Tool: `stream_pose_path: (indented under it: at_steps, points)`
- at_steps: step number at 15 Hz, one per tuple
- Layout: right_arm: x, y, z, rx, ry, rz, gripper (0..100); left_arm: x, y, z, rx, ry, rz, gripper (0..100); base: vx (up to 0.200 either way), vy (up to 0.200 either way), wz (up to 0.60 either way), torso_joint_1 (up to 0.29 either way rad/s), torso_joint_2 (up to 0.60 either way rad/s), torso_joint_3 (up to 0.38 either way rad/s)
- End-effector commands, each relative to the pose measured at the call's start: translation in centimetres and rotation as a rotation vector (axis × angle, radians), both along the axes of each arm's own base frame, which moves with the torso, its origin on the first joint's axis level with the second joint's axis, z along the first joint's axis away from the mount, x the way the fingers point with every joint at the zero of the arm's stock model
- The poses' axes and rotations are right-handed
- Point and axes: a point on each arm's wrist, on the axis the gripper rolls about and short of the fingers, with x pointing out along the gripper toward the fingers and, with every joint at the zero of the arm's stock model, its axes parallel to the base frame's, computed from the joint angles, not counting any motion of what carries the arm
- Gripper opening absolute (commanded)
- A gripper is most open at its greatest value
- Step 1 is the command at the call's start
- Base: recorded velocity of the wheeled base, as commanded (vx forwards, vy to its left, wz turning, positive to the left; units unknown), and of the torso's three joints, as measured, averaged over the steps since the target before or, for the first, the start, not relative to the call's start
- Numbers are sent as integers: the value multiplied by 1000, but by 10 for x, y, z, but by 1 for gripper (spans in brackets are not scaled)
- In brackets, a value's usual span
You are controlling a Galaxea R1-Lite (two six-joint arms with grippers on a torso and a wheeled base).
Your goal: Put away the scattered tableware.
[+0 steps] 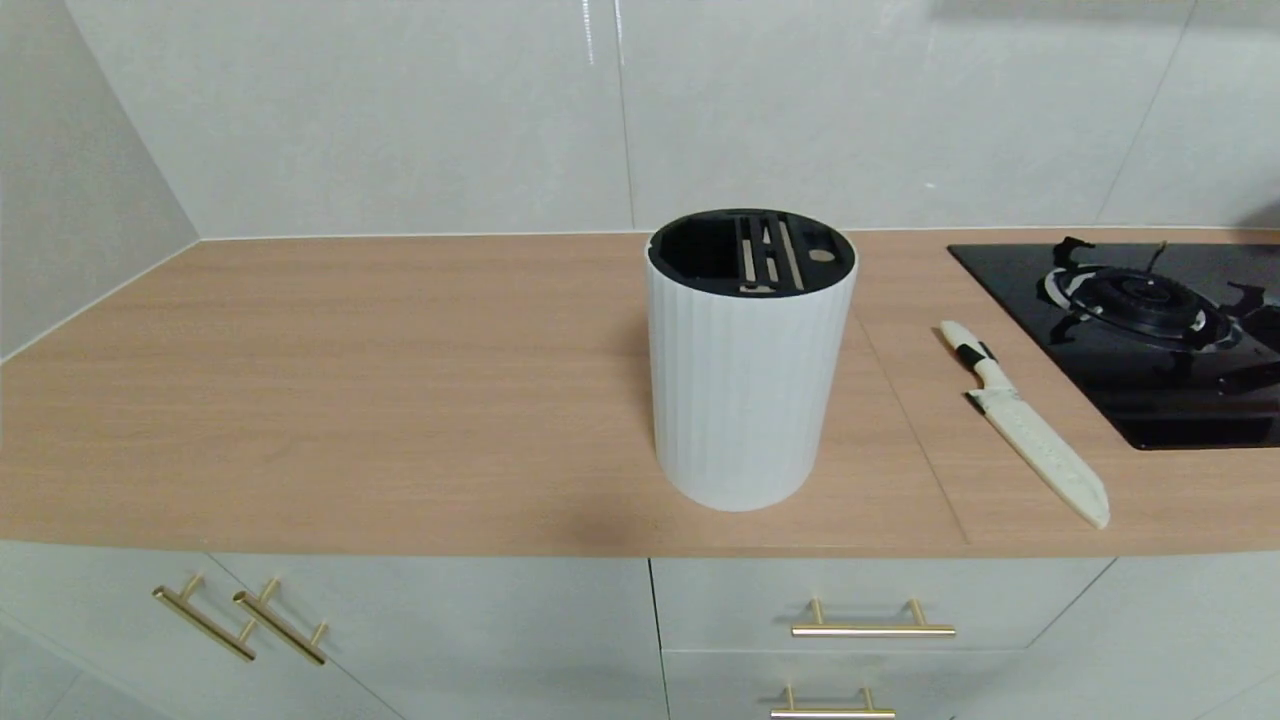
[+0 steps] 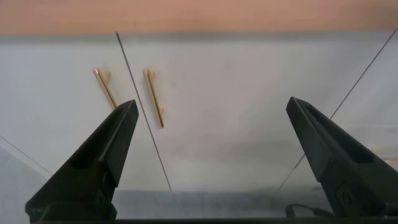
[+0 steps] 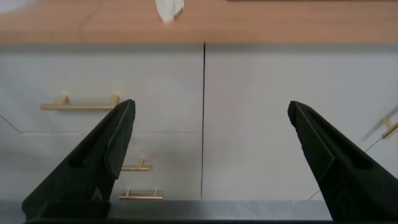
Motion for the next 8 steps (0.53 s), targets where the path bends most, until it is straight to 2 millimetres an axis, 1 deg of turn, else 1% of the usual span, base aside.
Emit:
stream_pose_path:
  at_steps: [1,8]
  points:
    - [0,0,0,-1,2,0,100,0,0,0,0,0,1,100,0,0,0,246,-500,-261]
    - [0,0,0,-1,2,0,100,0,0,0,0,0,1,100,0,0,0,258,-536,-278]
